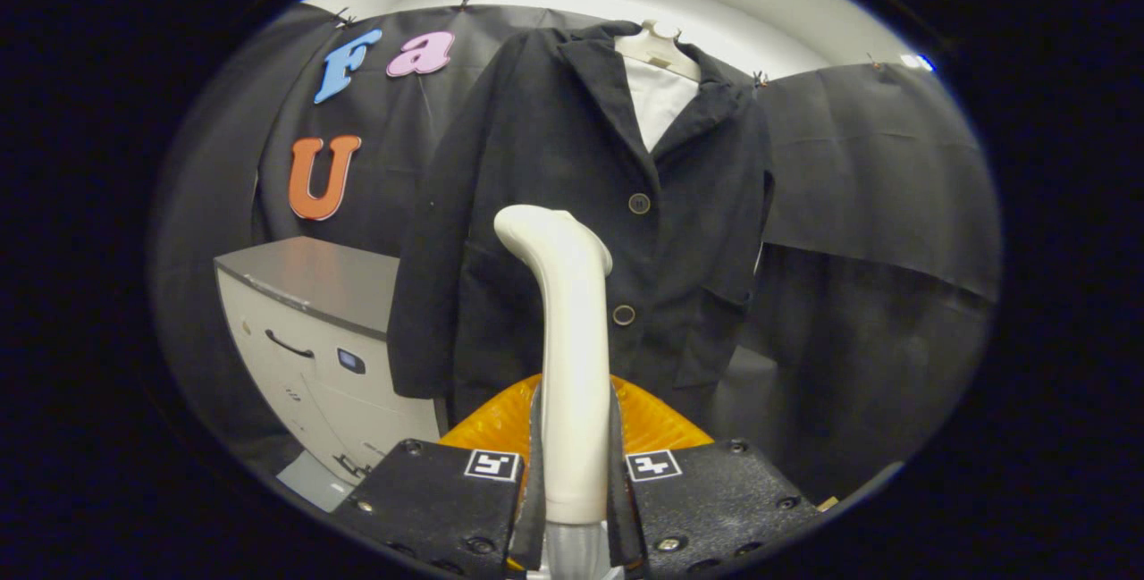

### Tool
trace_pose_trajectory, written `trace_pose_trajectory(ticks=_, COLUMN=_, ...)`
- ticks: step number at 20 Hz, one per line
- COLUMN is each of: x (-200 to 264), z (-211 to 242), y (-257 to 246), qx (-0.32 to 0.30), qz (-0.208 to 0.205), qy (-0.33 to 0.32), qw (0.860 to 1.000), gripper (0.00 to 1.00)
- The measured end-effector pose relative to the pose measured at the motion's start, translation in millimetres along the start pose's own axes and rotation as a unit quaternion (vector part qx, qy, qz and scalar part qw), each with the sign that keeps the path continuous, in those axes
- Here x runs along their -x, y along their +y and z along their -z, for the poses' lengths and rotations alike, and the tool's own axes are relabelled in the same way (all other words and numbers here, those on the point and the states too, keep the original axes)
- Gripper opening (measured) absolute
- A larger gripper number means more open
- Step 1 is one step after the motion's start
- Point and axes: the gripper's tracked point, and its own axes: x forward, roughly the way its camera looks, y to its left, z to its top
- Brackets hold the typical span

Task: Iron the clothes twice with a garment steamer, once on the left side and once on the right side.

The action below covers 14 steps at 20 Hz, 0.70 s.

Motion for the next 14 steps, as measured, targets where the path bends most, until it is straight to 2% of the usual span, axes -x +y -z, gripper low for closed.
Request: trace_pose_trajectory(ticks=14, x=9, z=121, y=3, qx=0.048, qz=0.008, qy=0.094, qw=0.994, gripper=0.30)
